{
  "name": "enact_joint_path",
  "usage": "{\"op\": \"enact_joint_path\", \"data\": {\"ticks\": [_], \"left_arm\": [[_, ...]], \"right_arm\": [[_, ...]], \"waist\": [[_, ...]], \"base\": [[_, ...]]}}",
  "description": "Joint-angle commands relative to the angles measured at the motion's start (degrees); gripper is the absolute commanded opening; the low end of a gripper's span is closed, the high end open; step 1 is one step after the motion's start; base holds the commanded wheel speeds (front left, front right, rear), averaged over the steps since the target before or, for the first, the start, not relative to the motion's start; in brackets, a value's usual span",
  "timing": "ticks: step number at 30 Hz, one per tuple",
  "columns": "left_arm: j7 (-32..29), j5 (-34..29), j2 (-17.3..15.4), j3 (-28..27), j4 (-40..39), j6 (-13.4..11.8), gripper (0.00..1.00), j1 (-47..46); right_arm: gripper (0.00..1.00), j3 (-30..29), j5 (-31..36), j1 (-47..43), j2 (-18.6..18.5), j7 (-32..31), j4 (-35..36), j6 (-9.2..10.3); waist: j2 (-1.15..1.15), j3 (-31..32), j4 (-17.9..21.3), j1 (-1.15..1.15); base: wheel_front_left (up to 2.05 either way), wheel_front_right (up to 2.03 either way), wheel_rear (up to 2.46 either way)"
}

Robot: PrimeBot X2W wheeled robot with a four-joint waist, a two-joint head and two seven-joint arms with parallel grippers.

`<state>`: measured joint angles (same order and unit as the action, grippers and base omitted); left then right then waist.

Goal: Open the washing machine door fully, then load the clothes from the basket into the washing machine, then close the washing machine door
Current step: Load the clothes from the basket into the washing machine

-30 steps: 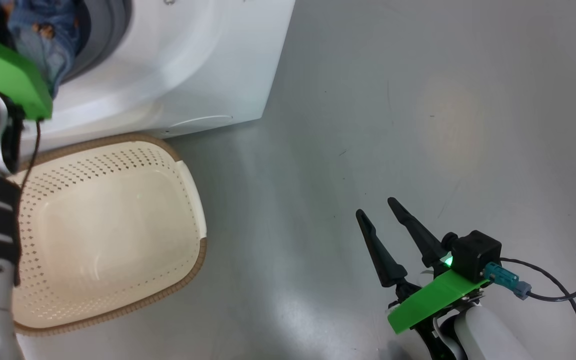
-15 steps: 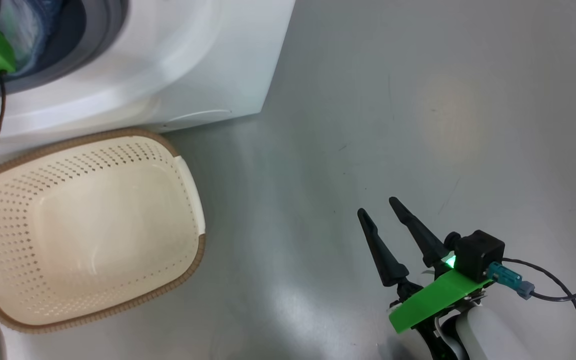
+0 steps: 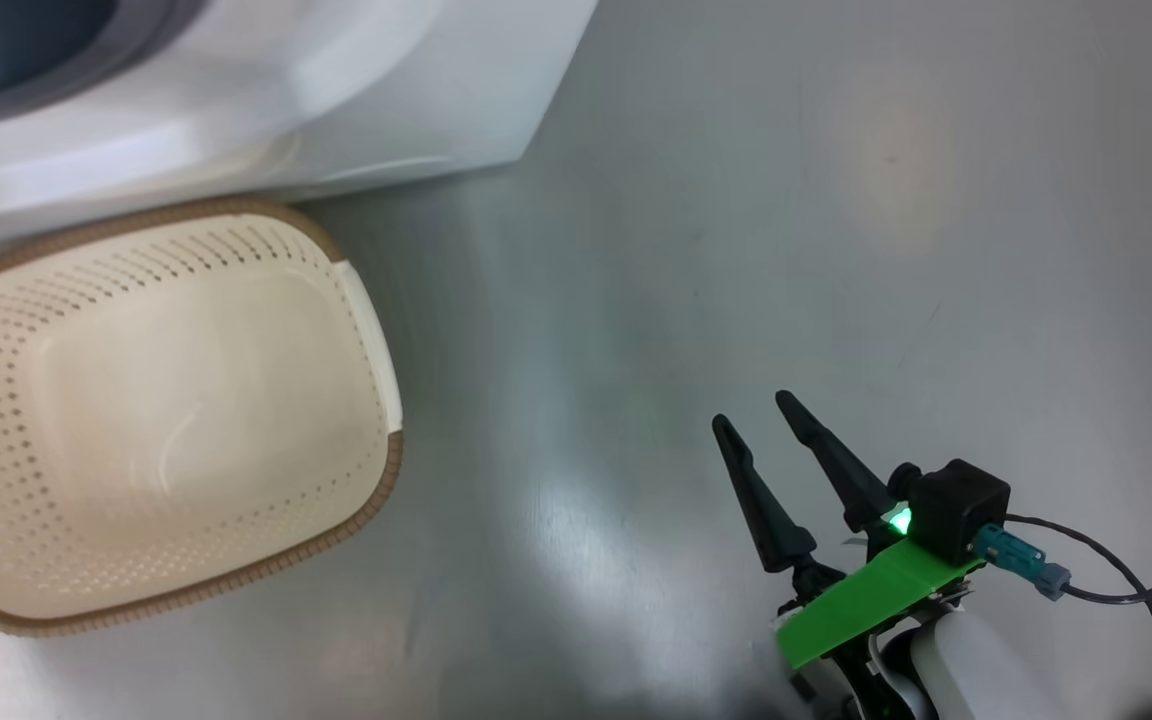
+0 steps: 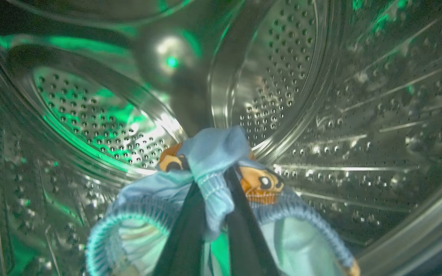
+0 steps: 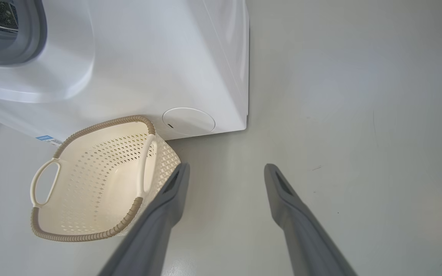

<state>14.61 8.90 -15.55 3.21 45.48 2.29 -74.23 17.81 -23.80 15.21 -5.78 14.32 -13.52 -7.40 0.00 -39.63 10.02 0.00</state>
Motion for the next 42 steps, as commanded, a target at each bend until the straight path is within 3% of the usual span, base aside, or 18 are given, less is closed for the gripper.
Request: {"op": "enact_joint_path", "data": {"ticks": [1,6,11,27,28,29,30,42], "left_arm": [[0.35,-0.37,-3.48,-1.03,-3.73,-0.25,0.0,-1.61],[0.37,-1.34,-3.87,-2.65,-11.83,-0.55,0.0,-1.55],[0.38,-1.74,-3.71,-3.83,-12.56,-0.14,0.0,-1.87],[-0.22,-0.35,-4.18,-3.31,6.01,2.2,0.0,-8.38],[-0.14,-0.28,-4.08,-3.2,6.55,2.26,0.29,-8.72],[-0.05,-0.31,-4.03,-3.02,6.92,2.34,0.94,-9.01],[0.02,-0.21,-3.98,-3.0,7.38,2.33,1.0,-9.2],[0.37,0.47,-2.51,-2.79,9.7,1.29,1.0,-6.63]], "right_arm": [[1.0,1.56,0.27,-2.0,-0.22,0.68,1.27,-0.09],[1.0,2.45,0.38,-2.17,-0.37,0.68,1.56,-0.09],[1.0,2.92,0.36,-1.89,-0.31,0.68,1.83,-0.09],[1.0,3.78,-0.33,-1.71,0.04,0.68,0.59,-0.09],[1.0,3.71,-0.32,-1.65,0.03,0.68,0.54,-0.09],[1.0,3.64,-0.34,-1.59,0.02,0.68,0.5,-0.09],[1.0,3.58,-0.33,-1.51,0.03,0.68,0.47,-0.09],[1.0,2.23,-0.43,-0.67,-0.09,0.68,0.39,-0.09]], "waist": [[0.0,-1.95,0.1,0.0],[0.0,-3.88,0.35,0.0],[0.0,-4.76,0.78,0.0],[0.0,-4.58,1.12,0.0],[0.0,-4.52,1.08,0.0],[0.0,-4.44,1.03,0.0],[0.0,-4.33,0.99,0.0],[0.0,-1.24,-0.21,0.0]], "base": [[0.0,0.0,0.0],[0.0,0.0,0.0],[0.0,0.0,0.0],[0.0,0.0,0.0],[0.0,0.0,0.0],[0.0,0.0,0.0],[0.0,0.0,0.0],[0.0,0.0,0.0]]}}
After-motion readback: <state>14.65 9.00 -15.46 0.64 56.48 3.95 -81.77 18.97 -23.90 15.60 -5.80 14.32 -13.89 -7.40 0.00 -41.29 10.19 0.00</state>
